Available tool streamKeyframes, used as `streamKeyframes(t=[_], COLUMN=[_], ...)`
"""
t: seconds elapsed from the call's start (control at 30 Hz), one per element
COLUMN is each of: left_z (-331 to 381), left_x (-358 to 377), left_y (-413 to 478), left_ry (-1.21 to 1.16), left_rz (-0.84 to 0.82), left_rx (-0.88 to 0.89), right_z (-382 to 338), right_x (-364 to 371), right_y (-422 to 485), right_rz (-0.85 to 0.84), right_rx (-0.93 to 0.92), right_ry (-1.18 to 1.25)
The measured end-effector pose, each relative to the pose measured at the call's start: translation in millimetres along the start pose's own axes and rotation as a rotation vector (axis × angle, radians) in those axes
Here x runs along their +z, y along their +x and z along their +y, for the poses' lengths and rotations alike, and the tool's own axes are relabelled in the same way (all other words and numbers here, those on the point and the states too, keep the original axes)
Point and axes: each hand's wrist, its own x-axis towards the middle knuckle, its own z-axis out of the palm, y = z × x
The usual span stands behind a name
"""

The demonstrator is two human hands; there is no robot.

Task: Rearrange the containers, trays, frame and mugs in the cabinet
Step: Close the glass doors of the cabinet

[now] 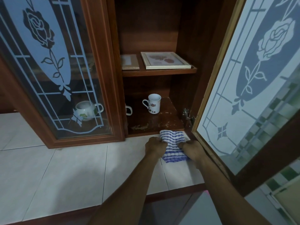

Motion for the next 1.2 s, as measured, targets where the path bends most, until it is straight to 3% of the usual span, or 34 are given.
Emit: streamKeyframes(t=[0.37, 0.57, 0.83, 1.2], left_z=[1.6, -4.5, -25.0, -99.6], left_x=[-19.0, -40.5, -100.2, -197.0], left_y=[-14.1, -21.5, -35.4, -54.5], left_ry=[-0.282, -0.407, -0.541, -0.496], left_rz=[-0.129, -0.207, -0.378, -0.316], left_rx=[-0.058, 0.020, -0.045, -0.096], right_z=[2.7, -5.5, -18.2, -25.4], right_x=[7.2, 10.2, 31.5, 127.1], right_y=[-12.1, -38.0, -63.6, -103.1], right_rz=[-0.072, -0.045, -0.211, -0.408], right_rx=[-0.009, -0.215, -0.315, -0.402], right_ry=[0.159, 0.244, 0.096, 0.015])
